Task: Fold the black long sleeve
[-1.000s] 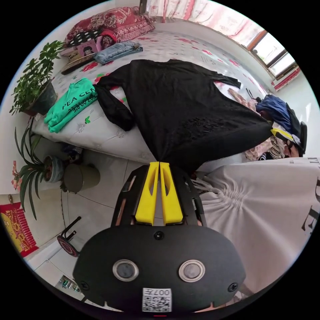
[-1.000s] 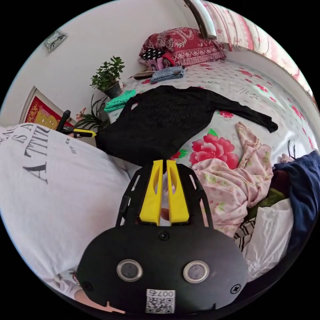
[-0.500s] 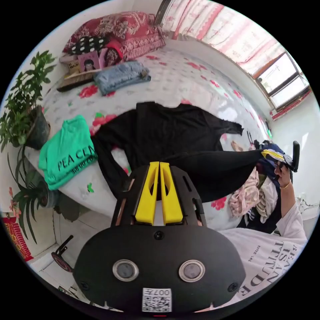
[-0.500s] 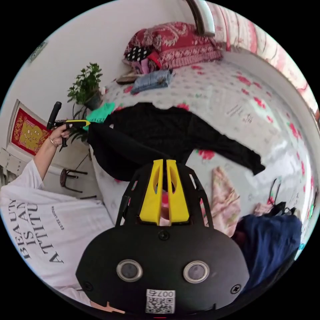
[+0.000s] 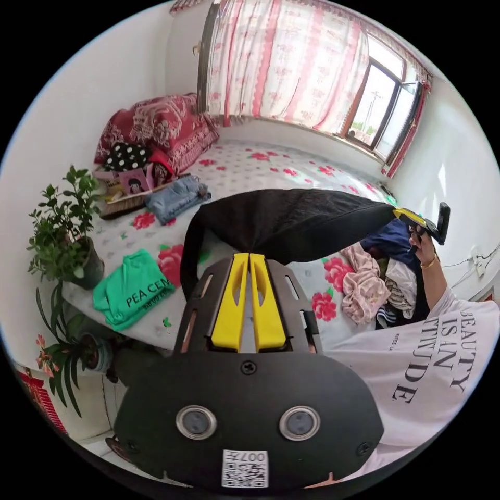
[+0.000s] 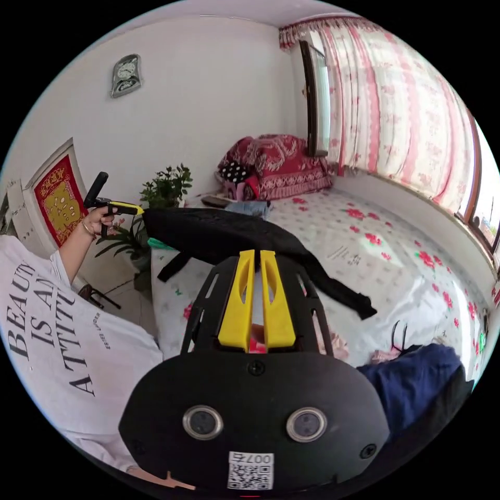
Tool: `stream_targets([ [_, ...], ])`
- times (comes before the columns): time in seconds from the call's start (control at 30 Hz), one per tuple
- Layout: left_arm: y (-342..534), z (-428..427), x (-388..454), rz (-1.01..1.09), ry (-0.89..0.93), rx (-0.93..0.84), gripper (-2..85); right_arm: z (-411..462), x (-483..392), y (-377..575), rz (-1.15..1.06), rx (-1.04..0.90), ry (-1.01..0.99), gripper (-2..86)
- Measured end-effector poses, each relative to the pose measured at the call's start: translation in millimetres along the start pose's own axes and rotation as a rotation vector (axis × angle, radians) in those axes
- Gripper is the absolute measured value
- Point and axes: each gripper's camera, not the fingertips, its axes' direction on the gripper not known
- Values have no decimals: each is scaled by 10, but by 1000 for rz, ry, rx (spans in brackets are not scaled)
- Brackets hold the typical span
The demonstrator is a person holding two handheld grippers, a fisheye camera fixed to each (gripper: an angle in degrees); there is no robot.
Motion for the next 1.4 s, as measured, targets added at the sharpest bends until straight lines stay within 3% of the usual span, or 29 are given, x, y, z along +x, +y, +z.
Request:
stream_targets([
  [0.17, 764, 1276, -218, -187, 55, -293, -10, 1288, -208, 1225, 86, -396, -58, -1],
  [0.23, 1087, 1531, -193, -228, 18, -376, -10, 1499, -370, 1532, 91, -443, -47, -1],
  [0.43, 1639, 1435, -341, -334, 74, -330, -10, 1679, -829, 2122, 43, -525, -32, -1],
  [0.6, 1861, 1669, -516, -377, 1, -409, -8, 2181, -860, 2523, 143, -685, -25, 3],
  [0.77, 1771, 1646, -741, -426, -25, -314, 4, 2072, -966, 2479, 168, -599, 29, 11],
  [1.0, 1052, 1774, -1325, -406, -119, -228, 109, 2233, -1446, 2140, 109, -448, 91, 25],
  [1.23, 502, 2192, -1962, -453, -217, -280, 111, 3716, -3120, 1456, -189, -441, -218, 37],
  [1.4, 448, 2133, -2128, -362, -247, -231, 83, 4976, -4262, 1200, -400, -577, -386, 48],
])
